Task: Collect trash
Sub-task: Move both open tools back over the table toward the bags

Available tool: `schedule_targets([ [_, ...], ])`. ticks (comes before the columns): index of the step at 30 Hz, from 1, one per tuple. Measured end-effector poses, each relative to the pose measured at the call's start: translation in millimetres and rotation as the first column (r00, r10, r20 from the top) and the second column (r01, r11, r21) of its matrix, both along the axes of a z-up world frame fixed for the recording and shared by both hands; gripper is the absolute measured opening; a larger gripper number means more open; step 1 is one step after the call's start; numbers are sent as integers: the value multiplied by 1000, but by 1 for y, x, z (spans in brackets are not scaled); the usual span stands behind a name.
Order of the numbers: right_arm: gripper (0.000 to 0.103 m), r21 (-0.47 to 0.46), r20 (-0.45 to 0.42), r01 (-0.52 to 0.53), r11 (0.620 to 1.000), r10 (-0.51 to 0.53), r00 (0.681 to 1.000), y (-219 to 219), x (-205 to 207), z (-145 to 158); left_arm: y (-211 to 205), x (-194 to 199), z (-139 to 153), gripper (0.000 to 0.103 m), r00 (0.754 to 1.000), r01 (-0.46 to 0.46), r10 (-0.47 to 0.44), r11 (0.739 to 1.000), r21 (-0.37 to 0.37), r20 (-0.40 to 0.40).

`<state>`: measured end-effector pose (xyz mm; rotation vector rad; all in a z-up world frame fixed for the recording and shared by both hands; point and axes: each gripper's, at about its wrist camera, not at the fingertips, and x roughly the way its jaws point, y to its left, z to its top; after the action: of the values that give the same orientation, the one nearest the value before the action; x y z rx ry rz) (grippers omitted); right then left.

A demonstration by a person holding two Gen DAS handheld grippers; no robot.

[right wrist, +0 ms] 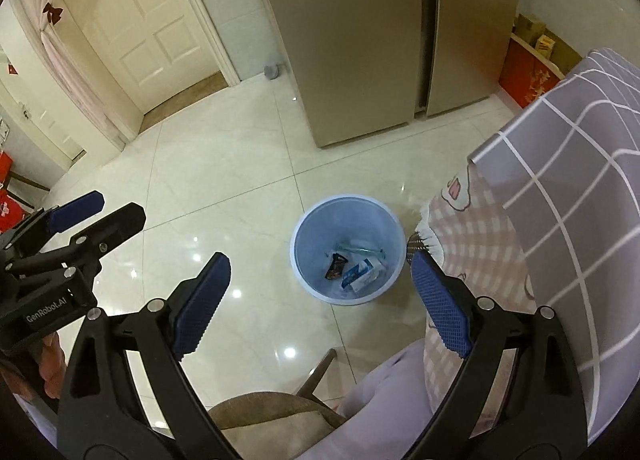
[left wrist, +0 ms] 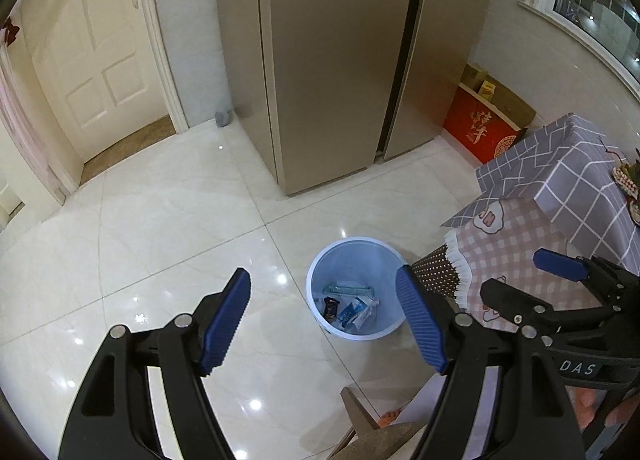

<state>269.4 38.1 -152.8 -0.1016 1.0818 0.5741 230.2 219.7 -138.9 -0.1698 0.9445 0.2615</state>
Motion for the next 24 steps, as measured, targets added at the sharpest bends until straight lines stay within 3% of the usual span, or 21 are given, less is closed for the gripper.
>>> schedule_targets([
  [14, 90, 85, 34, -26, 996, 23, 999, -11, -26, 30, -15, -19, 28, 74, 998, 18, -19, 999, 30, 55],
  [24, 90, 116, 139, -17, 993, 0, 990, -36, -47, 74, -31, -36, 56, 74, 993, 31, -37, 998, 55, 110],
])
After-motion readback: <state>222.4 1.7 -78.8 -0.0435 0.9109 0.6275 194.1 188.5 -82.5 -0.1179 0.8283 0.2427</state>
